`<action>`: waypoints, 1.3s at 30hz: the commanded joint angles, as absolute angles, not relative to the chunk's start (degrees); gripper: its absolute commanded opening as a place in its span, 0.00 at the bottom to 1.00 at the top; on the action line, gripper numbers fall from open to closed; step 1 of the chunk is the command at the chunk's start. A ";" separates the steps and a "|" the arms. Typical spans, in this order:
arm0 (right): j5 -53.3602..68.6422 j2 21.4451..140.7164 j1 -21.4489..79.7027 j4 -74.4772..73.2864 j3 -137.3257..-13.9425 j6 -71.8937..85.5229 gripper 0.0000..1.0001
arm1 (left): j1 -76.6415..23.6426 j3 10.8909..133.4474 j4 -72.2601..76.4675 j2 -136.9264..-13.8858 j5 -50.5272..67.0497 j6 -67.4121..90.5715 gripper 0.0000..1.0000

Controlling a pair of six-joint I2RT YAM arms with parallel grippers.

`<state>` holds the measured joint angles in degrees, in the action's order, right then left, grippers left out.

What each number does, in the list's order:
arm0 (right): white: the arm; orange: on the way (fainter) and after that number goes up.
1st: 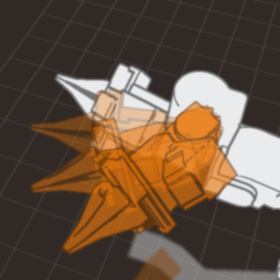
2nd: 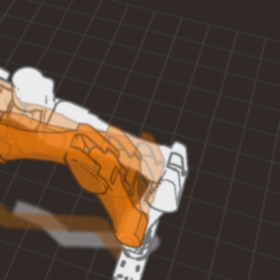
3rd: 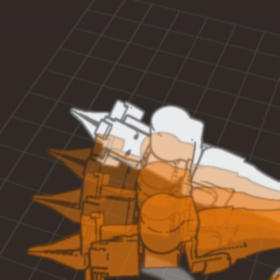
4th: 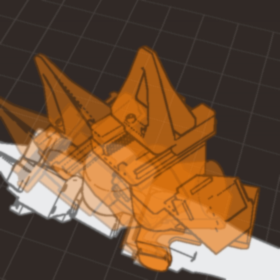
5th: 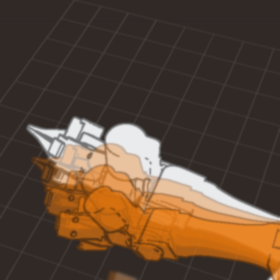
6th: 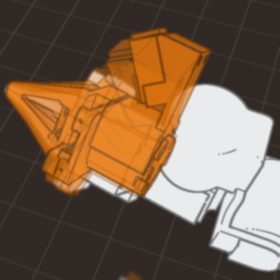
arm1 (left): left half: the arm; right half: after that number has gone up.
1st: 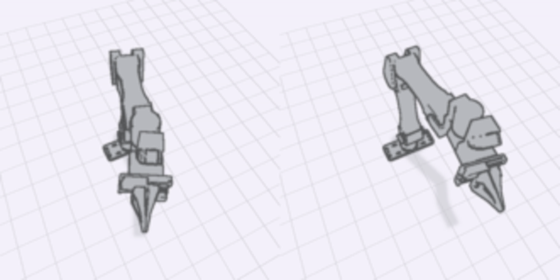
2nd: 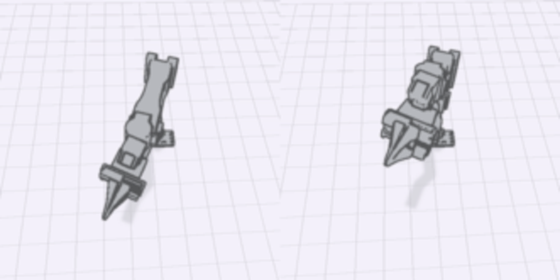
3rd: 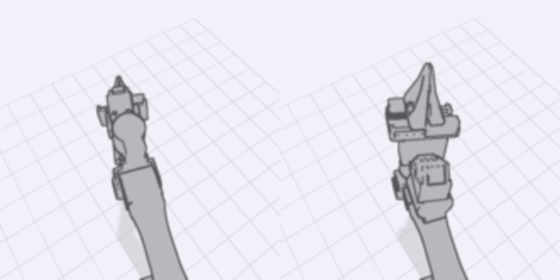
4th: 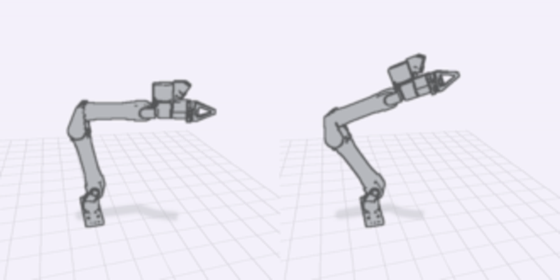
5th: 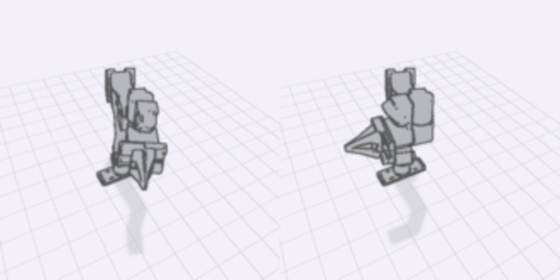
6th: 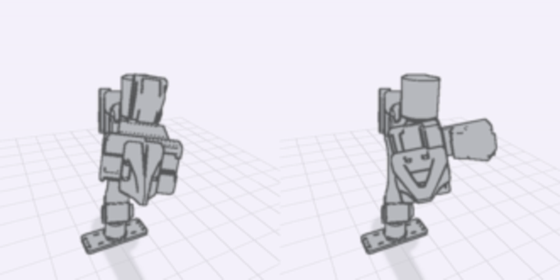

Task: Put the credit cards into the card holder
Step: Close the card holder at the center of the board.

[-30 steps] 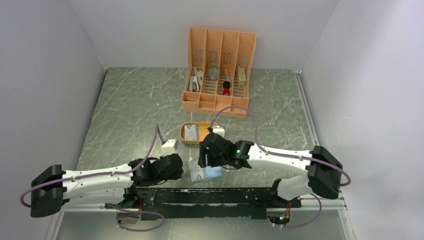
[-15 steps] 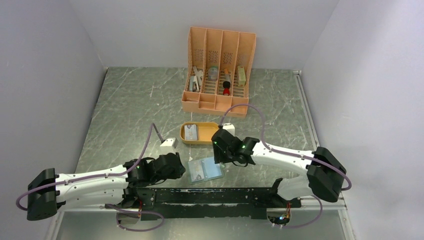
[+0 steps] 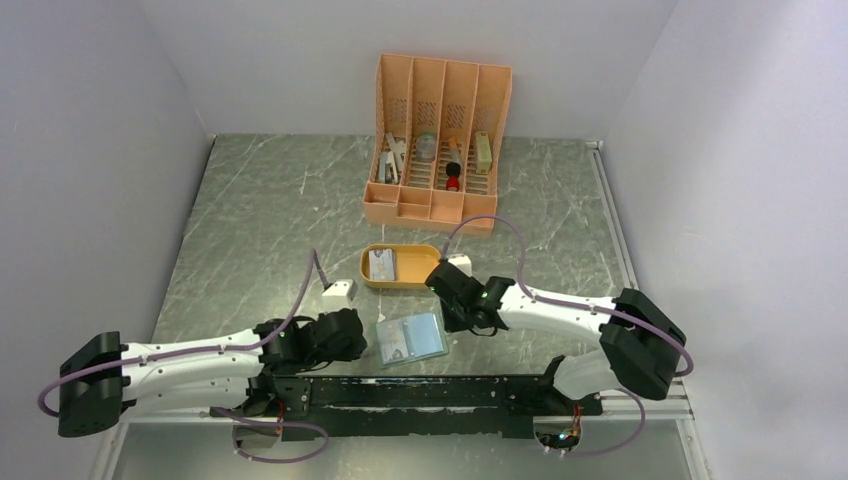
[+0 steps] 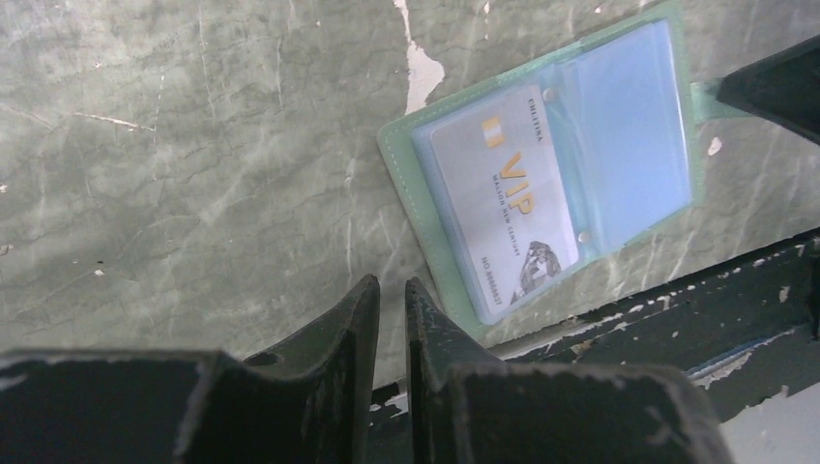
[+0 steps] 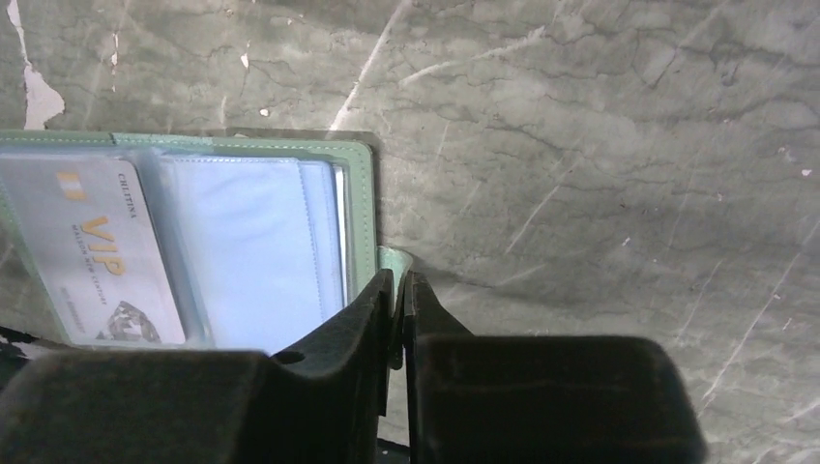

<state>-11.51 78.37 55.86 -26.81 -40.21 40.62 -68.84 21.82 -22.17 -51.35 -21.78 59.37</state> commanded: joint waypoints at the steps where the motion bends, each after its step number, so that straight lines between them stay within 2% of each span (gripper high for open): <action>1: -12.29 76.22 55.20 -27.91 -40.63 39.91 0.03 | -69.03 21.08 -20.79 -52.85 -21.27 58.78 0.21; 2: -12.26 75.36 55.16 -28.54 -40.95 39.77 0.00 | -69.05 21.03 -20.19 -53.31 -21.03 58.41 0.20; 17: -1.39 60.78 55.28 -27.65 -41.57 36.87 0.00 | -69.09 25.70 -6.51 -68.58 -15.20 53.21 0.09; 29: 9.65 61.29 55.37 -13.57 -36.23 42.71 0.00 | -69.08 28.35 -6.98 -71.67 -16.87 53.29 0.07; 31: 10.66 62.75 55.32 -11.21 -35.74 43.70 0.00 | -69.08 27.50 -8.30 -69.36 -18.37 54.09 0.10; 35: 11.38 64.98 55.67 -7.78 -35.46 45.16 0.00 | -69.08 26.18 -11.85 -63.20 -21.11 55.14 0.24; 39: 12.22 67.40 55.90 -5.42 -35.80 45.82 0.00 | -69.08 26.04 -16.15 -57.90 -23.41 55.89 0.30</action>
<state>10.35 65.63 55.61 -9.98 -36.07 44.34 -68.84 26.55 -11.07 -62.19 -19.27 54.68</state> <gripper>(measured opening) 0.033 0.275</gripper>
